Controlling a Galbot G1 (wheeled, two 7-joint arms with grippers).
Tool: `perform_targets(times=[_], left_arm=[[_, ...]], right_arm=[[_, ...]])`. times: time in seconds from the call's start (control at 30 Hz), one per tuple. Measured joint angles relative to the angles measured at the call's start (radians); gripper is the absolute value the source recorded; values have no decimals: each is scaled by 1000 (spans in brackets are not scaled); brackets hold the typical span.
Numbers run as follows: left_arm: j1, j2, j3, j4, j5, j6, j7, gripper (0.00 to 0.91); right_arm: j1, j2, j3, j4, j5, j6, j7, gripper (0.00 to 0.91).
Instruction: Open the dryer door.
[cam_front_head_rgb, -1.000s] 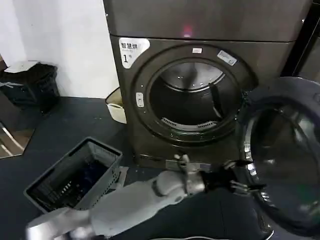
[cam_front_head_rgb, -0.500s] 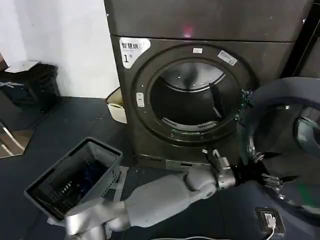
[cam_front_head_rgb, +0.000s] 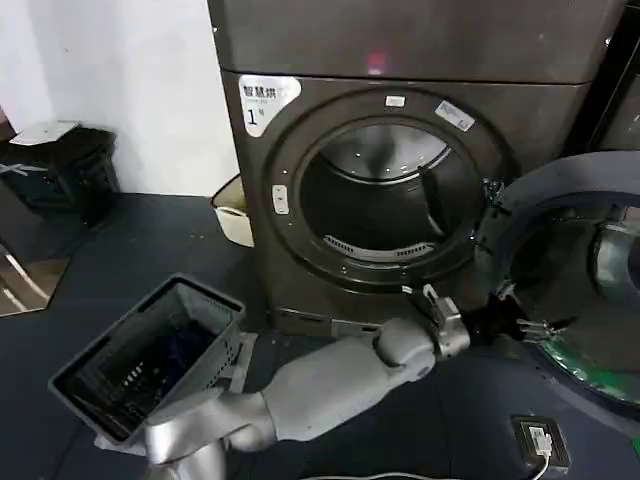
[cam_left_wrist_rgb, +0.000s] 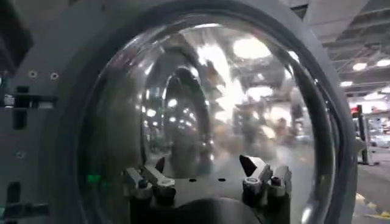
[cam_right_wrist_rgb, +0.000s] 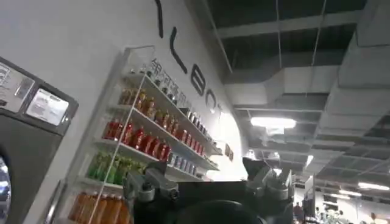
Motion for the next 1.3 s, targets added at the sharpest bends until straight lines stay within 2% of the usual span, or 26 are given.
perform_targets(times=[0.3,0.5,0.83,1.3], left_arm=[[-12,0,-9,75,23,-38,2,907],[-20,0,-29,85,20,-46,-2,907],[-12,0,-1,31,-11,-70,6,907],[-3,0,23,-79,-23,-193,-14,907]], right_arm=[[6,0,-11,-2,-1,4,0,907],[-1,0,-6,-2,-1,6,0,907],[-3,-2,-6,1,0,6,-2,907],[-8,-13,-2,-3,1,7,-7,907]])
